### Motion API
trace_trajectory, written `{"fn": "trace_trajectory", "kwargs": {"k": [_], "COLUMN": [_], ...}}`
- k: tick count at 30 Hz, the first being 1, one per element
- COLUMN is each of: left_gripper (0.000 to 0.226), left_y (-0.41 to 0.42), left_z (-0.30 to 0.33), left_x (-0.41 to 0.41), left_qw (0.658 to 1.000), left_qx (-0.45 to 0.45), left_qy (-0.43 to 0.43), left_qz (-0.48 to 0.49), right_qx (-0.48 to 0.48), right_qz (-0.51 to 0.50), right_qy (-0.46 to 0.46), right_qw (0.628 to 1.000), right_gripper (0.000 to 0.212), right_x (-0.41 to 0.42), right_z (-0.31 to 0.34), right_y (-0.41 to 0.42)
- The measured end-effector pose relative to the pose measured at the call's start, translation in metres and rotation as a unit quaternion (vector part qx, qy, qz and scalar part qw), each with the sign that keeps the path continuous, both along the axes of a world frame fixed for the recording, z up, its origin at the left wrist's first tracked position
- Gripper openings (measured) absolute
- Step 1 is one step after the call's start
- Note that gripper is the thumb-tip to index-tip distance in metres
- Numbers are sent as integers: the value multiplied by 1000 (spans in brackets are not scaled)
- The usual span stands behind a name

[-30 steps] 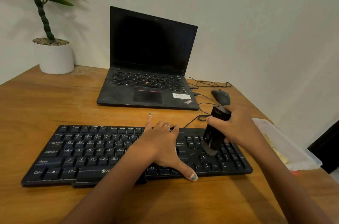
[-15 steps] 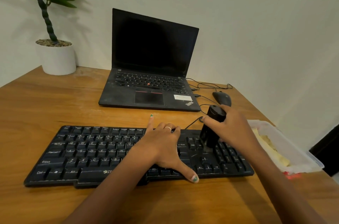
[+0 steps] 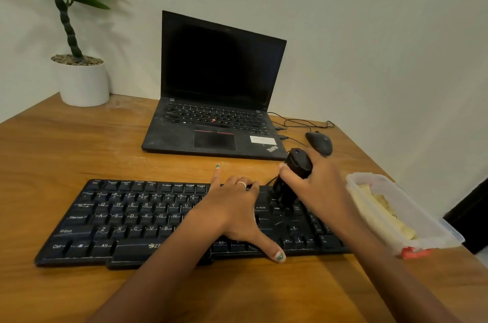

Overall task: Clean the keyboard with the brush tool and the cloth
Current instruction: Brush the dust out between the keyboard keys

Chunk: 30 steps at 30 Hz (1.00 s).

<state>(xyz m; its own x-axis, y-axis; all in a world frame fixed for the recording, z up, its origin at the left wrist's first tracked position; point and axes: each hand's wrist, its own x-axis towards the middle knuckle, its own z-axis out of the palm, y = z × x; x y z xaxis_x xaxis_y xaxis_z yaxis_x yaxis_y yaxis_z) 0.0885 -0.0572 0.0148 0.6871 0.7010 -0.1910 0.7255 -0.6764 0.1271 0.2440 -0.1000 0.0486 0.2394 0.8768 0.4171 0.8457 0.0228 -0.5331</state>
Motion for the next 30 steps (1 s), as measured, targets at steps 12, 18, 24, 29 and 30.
{"fn": "trace_trajectory", "kwargs": {"k": [12,18,24,29,30], "left_gripper": [134,132,132,132,132], "left_y": [1,1,0,0,0], "left_z": [-1,0,1,0,0], "left_x": [1,0,0,0,0], "left_qw": [1000,1000,1000,1000,1000], "left_qx": [-6,-8,-9,-12,-11], "left_qy": [0,-8,-4,-7,-7], "left_qz": [1,1,-1,-2,0], "right_qx": [-94,-54,-72,-87,-71], "right_qz": [23,30,-12,-53,-27], "right_qy": [28,29,-5,-97,-82], "right_qw": [995,998,997,990,994], "right_gripper": [20,20,27,24,23], "right_x": [-1,-9,-1,2,-4], "right_z": [13,6,10,17,13], "right_y": [2,1,7,8,8]}}
